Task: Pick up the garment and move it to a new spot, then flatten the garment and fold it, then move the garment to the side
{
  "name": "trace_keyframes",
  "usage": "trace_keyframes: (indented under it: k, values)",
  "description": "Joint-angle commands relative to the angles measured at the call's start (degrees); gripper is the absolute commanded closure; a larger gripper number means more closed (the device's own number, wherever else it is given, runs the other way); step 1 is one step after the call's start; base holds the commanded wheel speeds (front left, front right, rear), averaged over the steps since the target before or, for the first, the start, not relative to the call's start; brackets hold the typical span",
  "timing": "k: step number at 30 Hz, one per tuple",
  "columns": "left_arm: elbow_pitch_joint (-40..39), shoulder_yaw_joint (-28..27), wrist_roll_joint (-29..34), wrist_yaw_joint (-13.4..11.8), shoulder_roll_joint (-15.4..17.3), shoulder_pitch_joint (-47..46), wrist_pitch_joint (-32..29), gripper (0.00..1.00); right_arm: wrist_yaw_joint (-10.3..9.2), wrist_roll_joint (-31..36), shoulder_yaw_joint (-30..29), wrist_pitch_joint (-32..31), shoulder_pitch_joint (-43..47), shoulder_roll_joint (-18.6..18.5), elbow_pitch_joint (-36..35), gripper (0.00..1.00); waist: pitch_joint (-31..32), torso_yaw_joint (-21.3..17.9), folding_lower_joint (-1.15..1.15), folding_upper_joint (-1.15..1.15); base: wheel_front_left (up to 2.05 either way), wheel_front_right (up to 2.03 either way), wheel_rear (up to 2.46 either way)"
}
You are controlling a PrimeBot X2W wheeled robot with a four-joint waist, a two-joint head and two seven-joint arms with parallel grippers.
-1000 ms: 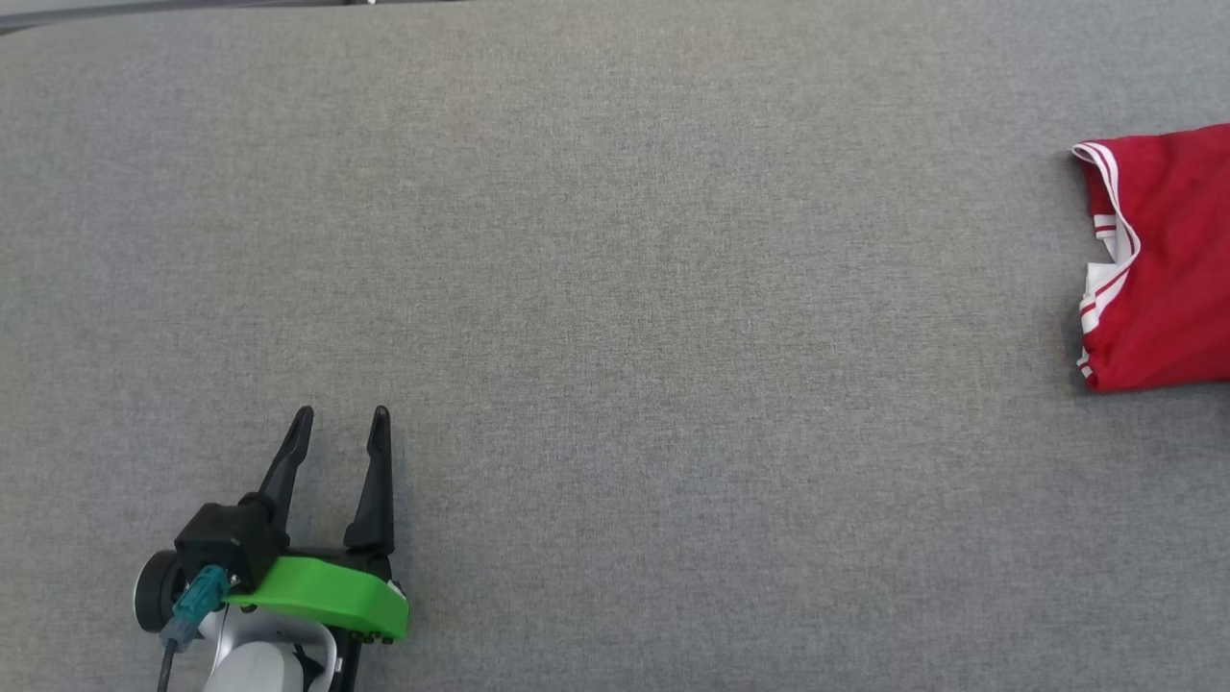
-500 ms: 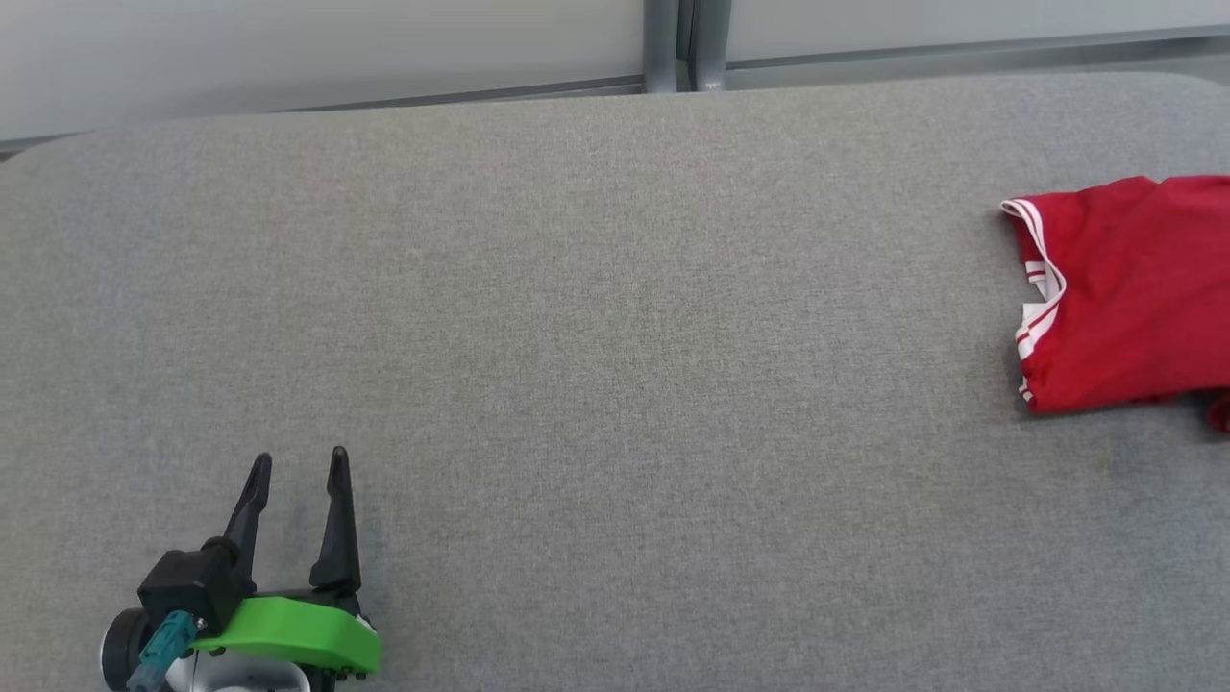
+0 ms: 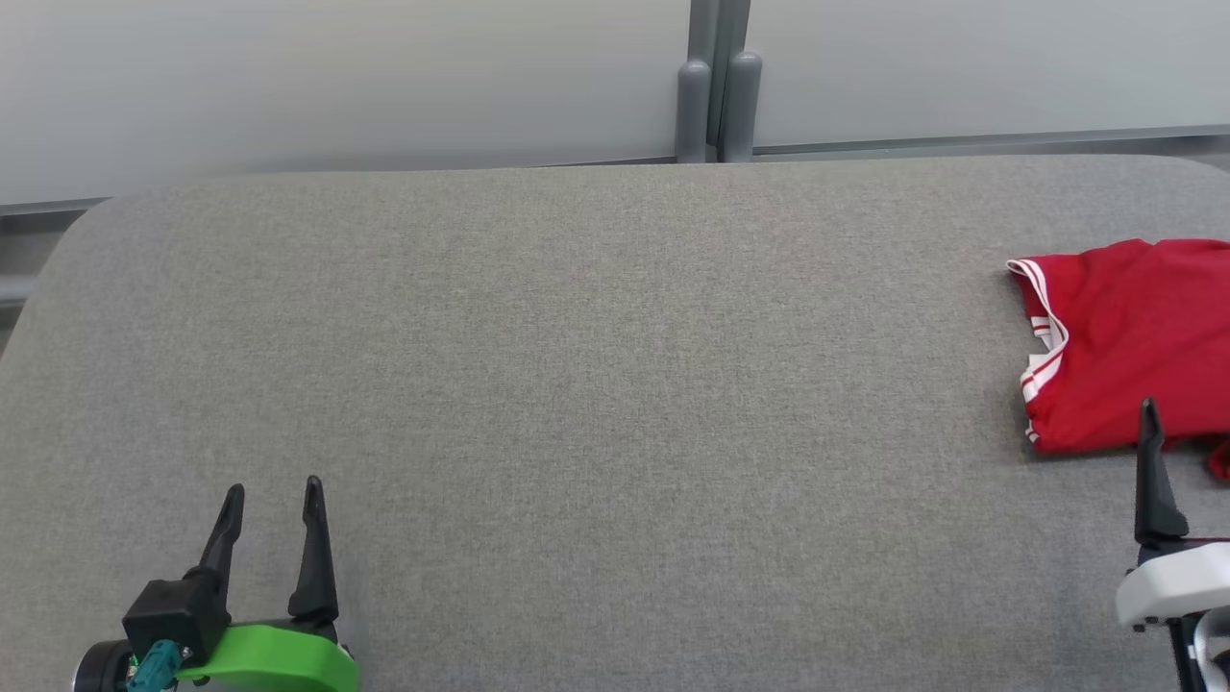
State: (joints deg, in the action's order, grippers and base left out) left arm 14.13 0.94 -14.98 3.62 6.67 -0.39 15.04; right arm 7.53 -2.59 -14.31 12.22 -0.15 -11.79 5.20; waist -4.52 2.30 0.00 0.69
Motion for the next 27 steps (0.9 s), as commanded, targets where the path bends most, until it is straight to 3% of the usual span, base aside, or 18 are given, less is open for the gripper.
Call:
trace_keyframes:
  k: [1, 5, 14, 27]
  values:
    - [-0.4, -0.6, 1.8, 0.1, 0.4, 1.6, 0.2, 0.0, -0.06, 2.3, -1.2, 2.1, 0.8, 2.7, 2.2, 0.0, 0.6, 0.6, 0.0, -0.69, 0.0, 0.0, 0.0]
    - [-0.9, -1.5, 3.6, 0.1, 0.1, 2.3, 0.2, 0.0, -0.07, 6.6, -2.8, 3.0, 1.7, 5.1, 4.5, 0.0, 1.3, 0.9, 0.0, -0.69, 0.0, 0.0, 0.0]
    - [0.5, -1.8, 5.0, 2.2, 0.0, 3.1, 0.2, 0.0, -0.07, 10.7, -2.5, 3.0, 3.7, 8.0, 2.6, 0.0, 2.7, 1.0, 0.0, -0.69, 0.0, 0.0, 0.0]
    - [1.3, -1.4, 4.2, 3.8, 0.3, 3.7, 0.2, 0.0, -0.08, 9.4, 3.2, 3.0, 6.0, 8.8, 1.5, 0.0, 4.8, 1.3, 0.0, -0.69, 0.0, 0.0, 0.0]
